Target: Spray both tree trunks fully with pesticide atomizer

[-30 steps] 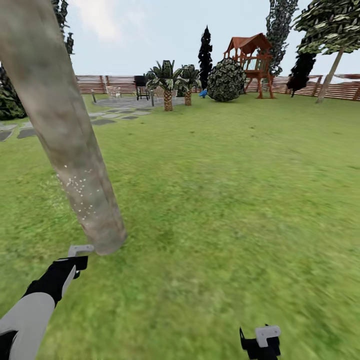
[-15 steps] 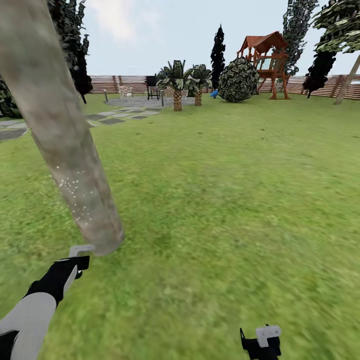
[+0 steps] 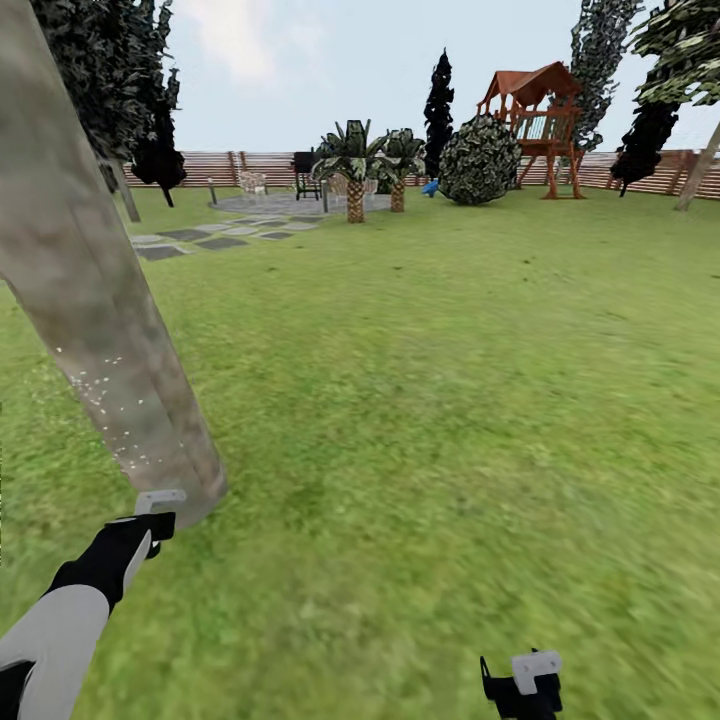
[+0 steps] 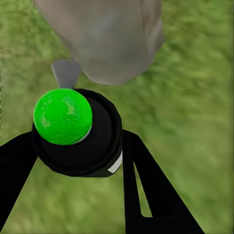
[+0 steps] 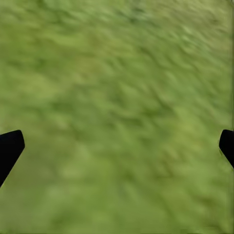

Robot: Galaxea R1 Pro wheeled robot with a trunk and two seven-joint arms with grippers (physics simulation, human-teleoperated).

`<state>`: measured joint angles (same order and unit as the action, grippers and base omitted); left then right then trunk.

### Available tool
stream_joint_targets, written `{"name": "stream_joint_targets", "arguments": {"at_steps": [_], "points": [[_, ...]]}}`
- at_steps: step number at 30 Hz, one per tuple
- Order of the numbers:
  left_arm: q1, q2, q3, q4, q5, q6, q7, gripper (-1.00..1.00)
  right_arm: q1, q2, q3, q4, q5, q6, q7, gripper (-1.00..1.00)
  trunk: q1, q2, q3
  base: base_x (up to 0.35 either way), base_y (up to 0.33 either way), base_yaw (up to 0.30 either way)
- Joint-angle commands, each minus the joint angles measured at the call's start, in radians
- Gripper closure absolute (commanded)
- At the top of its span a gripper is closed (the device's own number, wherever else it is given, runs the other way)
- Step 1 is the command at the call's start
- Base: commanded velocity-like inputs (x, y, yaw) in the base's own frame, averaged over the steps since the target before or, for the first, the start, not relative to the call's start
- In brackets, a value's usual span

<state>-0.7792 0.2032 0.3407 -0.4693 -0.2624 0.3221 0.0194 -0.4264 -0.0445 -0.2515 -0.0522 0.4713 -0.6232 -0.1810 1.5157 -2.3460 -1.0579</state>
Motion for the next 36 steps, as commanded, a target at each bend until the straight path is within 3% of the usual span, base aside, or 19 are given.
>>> {"name": "stream_joint_targets", "arguments": {"at_steps": [1, 18, 29, 36], "points": [[0.000, 0.000, 0.002, 0.000, 0.000, 0.000, 0.000, 1.00, 0.000, 0.000, 0.000, 0.000, 0.000, 0.000, 0.000, -1.00, 0.000, 0.000, 0.000, 0.208, -0.225, 0.222], [0.011, -0.008, 0.008, -0.002, 0.004, 0.000, 0.001, 1.00, 0.000, 0.000, 0.000, 0.001, 0.001, 0.000, 0.002, -1.00, 0.000, 0.000, 0.000, 0.156, -0.237, 0.275], [0.011, -0.025, 0.008, -0.002, 0.004, -0.003, -0.001, 1.00, 0.000, 0.001, 0.001, 0.002, 0.001, 0.000, 0.002, -1.00, 0.000, 0.000, 0.000, 0.057, -0.072, 0.275], [0.011, -0.036, 0.008, -0.002, 0.003, -0.004, -0.001, 1.00, 0.000, 0.001, 0.001, 0.002, 0.001, 0.000, 0.002, -1.00, 0.000, 0.000, 0.000, 0.232, -0.168, 0.047]]}}
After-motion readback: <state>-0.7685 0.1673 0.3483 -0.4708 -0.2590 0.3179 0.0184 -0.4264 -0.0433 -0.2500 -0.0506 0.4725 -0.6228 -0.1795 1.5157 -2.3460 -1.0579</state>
